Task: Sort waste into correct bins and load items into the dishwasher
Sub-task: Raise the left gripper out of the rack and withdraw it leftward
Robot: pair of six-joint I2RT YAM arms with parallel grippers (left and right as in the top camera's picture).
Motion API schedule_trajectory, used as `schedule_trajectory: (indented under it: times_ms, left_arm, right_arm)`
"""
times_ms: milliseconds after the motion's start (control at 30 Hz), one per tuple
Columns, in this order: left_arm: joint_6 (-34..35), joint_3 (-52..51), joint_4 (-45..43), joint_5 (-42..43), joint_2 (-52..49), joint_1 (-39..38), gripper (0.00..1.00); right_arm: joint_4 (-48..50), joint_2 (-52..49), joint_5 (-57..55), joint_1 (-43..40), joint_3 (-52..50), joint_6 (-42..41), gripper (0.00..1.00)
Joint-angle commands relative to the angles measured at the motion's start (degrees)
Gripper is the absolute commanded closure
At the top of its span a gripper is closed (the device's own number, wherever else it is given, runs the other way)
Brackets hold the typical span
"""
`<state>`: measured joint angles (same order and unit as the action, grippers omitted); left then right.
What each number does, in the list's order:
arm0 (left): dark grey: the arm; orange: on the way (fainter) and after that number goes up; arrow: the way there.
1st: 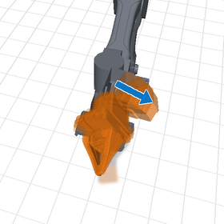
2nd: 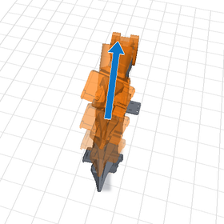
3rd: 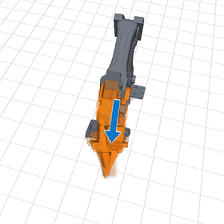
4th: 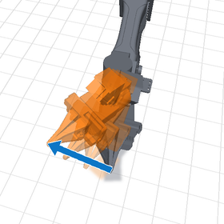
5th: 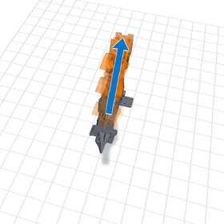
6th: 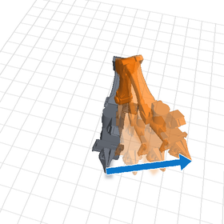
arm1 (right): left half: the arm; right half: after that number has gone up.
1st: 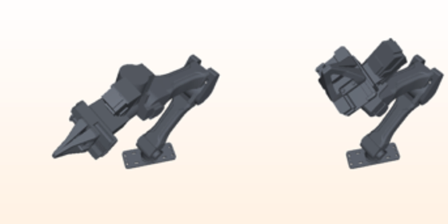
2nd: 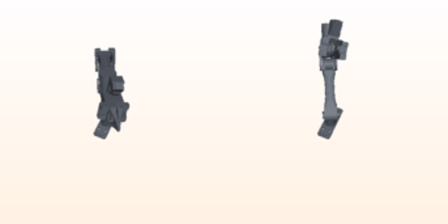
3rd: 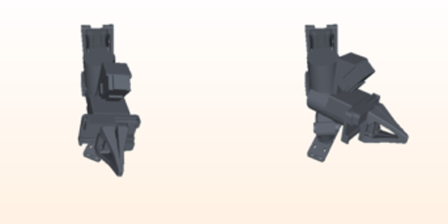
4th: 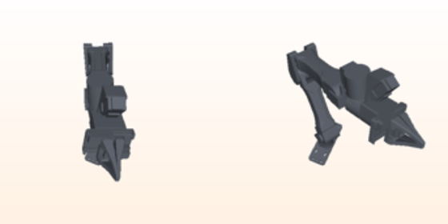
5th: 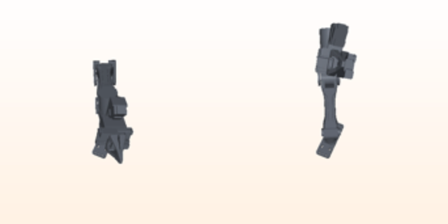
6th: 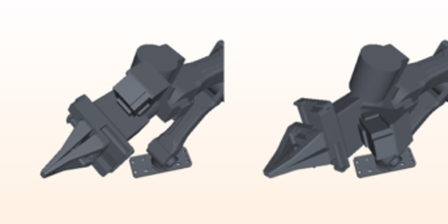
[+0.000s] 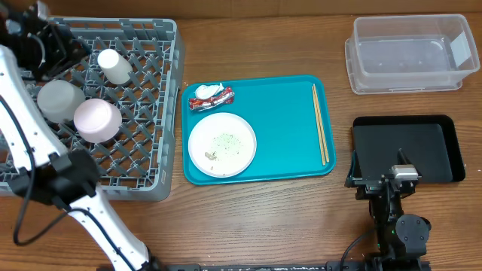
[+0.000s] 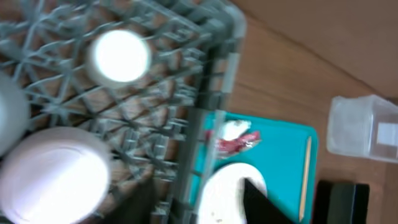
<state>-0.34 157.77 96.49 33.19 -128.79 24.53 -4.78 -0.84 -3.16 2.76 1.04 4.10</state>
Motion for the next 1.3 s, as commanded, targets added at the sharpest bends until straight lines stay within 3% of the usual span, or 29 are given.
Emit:
schedule_trajectory:
  times_ms: [0,67,100,300,533,700,800,933,1100,1267]
  left_arm:
    - [-0.3,-2.3,0.3,-3.9,10.7,-7.0,0.27]
    - [-0.3,-5.7,0.3,-7.2,15.4,-12.2,0.16]
    - [-0.1,-7.6,0.3,-9.2,17.6,-14.8,0.02]
    - [11.2,-23.2,0.3,-31.2,28.7,-29.4,0.0]
    - [18.6,-38.9,0.3,-33.4,30.8,-31.8,0.0]
    - [19.3,-47.2,0.3,-36.3,30.8,-28.0,0.0]
    - [26.9,-49.9,0.3,-33.0,30.8,-22.9,0.0]
    - [27.2,-50.2,0.3,-24.3,30.8,-13.7,0.0]
    - [29.5,-50.2,0.3,-24.1,30.7,-2.9,0.0]
    - [30.2,-50.2,0.3,-24.3,30.7,3.2,0.0]
  right_arm:
    - [0.2,0.7,0.3,0.4,-0.6,0.2,0.0]
    - [0.2,0.7,0.3,0.4,-0.6,0.2,0.0]
    - [0.2,0.7,0.3,0.4,-0.6,0.2,0.0]
    - [0.2,0.7,0.3,0.4,-0.6,0.2,0.0]
    - [0.2,0.7,0.3,0.4,-0.6,0.2,0.0]
    - [0.2,0.7,0.3,0.4,-0.6,0.2,0.0]
    - [0.2,0.7,0.3,0.4,-0.6,0.2,0.0]
    - [0.2,0.7,0.3,0.4,-0.6,0.2,0.0]
    - [0.2,0.7,0.3,0.4,-0.6,0.2,0.0]
    - [0.2,0.7,0.3,0.4,-0.6,0.2,0.0]
